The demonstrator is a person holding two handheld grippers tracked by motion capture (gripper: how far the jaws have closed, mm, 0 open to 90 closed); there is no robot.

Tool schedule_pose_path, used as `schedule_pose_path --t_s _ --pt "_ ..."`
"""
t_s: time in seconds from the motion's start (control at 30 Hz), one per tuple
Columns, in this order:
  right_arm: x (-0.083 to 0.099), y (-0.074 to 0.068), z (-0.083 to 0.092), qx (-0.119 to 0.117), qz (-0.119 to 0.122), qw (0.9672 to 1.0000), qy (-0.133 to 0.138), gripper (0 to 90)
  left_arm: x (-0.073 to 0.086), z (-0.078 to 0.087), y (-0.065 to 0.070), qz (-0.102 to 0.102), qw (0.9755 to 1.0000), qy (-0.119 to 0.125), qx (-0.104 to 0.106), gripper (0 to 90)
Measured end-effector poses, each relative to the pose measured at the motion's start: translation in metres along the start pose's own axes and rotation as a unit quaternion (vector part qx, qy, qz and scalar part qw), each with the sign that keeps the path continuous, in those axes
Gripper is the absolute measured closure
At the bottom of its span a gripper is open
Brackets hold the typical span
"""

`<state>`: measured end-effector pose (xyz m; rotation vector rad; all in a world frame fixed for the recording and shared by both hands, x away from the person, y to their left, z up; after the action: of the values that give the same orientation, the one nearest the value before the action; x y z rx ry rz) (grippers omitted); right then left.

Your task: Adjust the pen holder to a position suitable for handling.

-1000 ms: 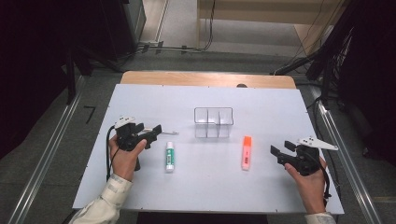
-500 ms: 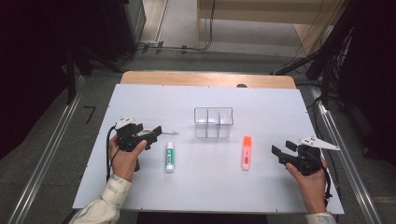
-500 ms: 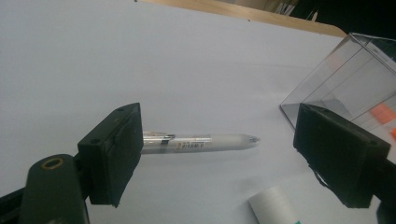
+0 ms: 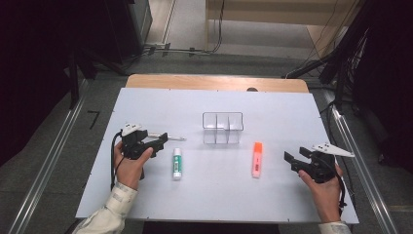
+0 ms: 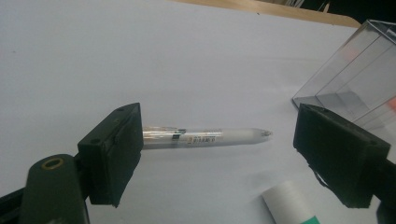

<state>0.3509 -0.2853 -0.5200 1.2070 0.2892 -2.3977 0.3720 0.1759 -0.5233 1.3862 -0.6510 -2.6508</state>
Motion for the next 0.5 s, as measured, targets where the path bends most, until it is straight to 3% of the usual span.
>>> schedule_pose_path --t_s 0.5 --pt "-0.0001 -0.0010 -0.0008 -0.003 0.000 1.0000 0.000 30.1 0.0004 0.0007 -0.0066 0.003 1.0000 0.000 -0.003 16.6"
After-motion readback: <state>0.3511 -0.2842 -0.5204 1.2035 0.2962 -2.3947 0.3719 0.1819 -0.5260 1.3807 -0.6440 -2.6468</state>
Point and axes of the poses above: each handheld gripper's, and its own axes: z roughly backward along the jaws, x roughly out of its underside, y roughly to its right, the point moved 9 cm from there along -z, roughly forward along the jaws, and after that the axes turned 9 degrees about z, right-handed, at the moved point
